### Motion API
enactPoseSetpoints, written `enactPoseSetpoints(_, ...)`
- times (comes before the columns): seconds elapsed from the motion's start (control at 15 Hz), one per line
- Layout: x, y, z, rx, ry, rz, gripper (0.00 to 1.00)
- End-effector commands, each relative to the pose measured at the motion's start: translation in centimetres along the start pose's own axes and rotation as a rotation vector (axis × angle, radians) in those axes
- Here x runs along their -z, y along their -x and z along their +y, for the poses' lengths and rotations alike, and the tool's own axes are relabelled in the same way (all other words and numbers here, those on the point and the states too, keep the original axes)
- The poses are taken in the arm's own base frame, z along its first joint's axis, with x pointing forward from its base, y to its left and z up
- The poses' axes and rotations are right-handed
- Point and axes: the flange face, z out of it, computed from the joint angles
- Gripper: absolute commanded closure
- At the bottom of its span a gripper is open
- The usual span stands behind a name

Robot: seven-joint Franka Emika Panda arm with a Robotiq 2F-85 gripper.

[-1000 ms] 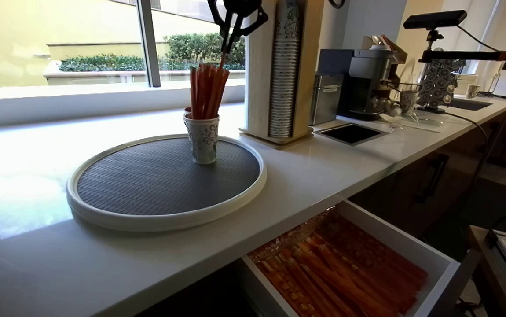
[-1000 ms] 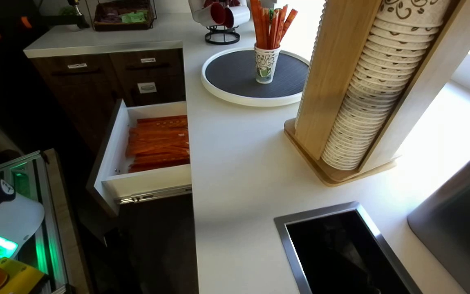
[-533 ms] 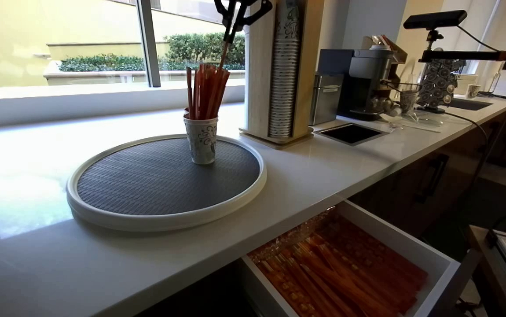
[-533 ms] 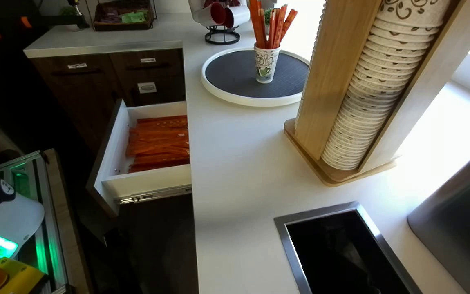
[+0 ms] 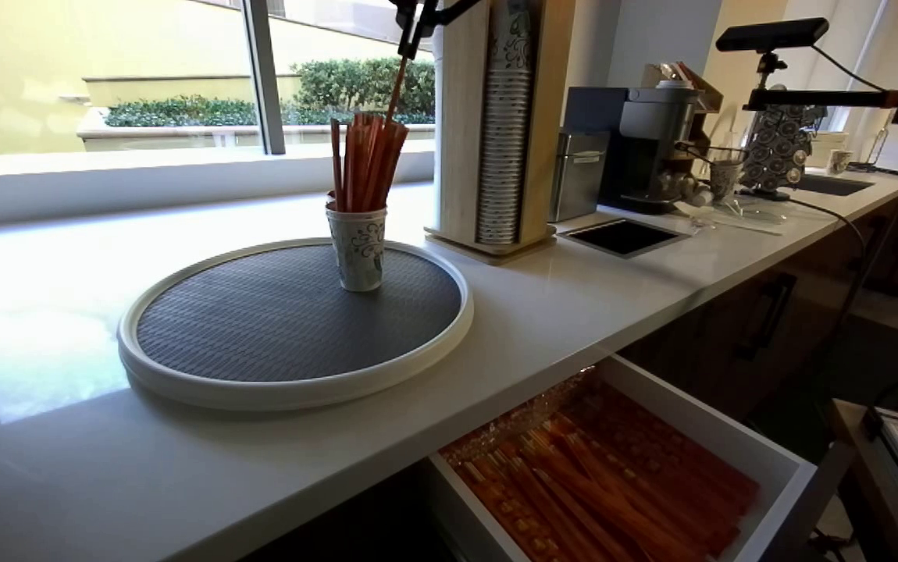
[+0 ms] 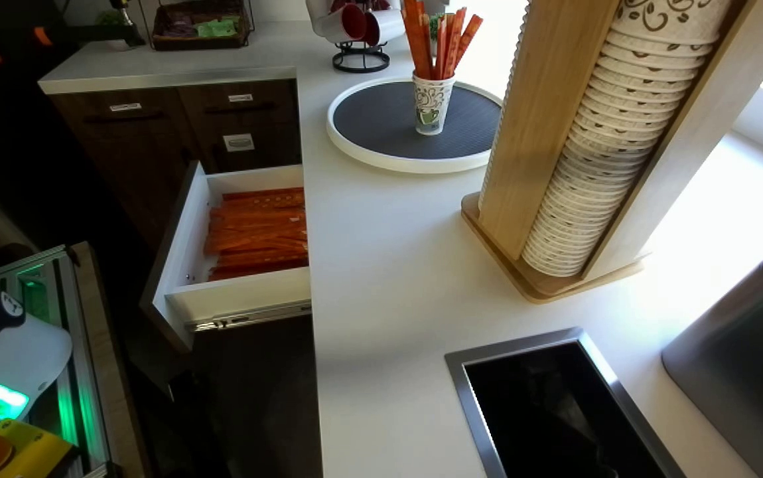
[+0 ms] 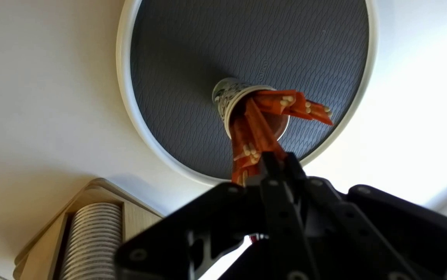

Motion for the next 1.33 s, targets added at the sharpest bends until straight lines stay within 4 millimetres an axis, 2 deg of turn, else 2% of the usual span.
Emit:
enactPoseSetpoints(0.0,1.2,0.6,0.2,-0.017,0.028,-0.003,0.98)
enactPoseSetpoints(0.87,4.6,1.4,-0.1,-0.032,0.038,0.000,0.98)
enactPoseSetpoints(1.27,6.6,2.4,-0.1,-0.026,0.058,-0.011,0.98)
